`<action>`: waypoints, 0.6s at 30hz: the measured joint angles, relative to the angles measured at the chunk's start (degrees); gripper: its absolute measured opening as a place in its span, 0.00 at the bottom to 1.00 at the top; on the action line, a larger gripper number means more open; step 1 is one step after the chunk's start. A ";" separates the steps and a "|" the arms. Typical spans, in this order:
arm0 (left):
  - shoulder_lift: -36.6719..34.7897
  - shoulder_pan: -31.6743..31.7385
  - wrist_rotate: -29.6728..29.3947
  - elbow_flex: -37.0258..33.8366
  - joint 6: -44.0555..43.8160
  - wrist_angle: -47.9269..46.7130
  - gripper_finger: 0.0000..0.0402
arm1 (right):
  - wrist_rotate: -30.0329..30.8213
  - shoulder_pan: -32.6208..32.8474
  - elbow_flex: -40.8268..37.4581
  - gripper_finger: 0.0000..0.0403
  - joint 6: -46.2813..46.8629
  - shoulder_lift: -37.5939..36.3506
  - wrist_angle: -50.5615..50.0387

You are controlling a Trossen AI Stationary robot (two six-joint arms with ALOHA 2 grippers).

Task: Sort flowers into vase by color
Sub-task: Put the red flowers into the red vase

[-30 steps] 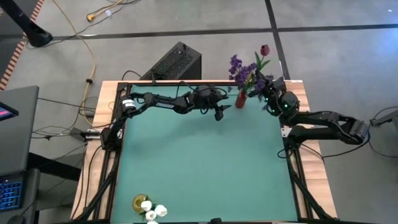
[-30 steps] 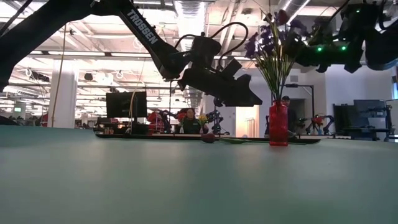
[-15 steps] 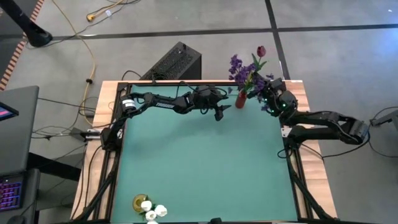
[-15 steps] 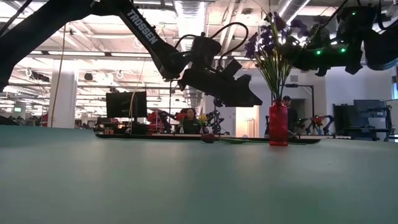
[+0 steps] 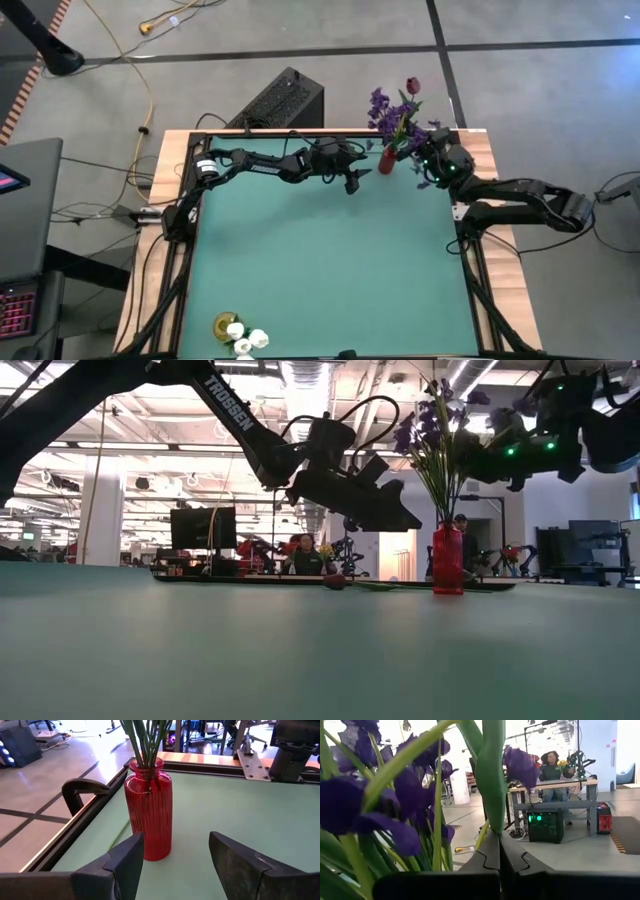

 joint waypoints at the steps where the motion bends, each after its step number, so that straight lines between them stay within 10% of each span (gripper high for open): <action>1: 0.00 0.02 0.19 0.00 0.00 0.00 0.53 | 0.00 0.00 0.00 0.03 0.02 0.00 -0.26; 18: 0.00 0.02 0.67 0.00 0.00 -0.04 0.53 | 0.02 -0.02 0.00 0.04 2.48 -0.02 -7.88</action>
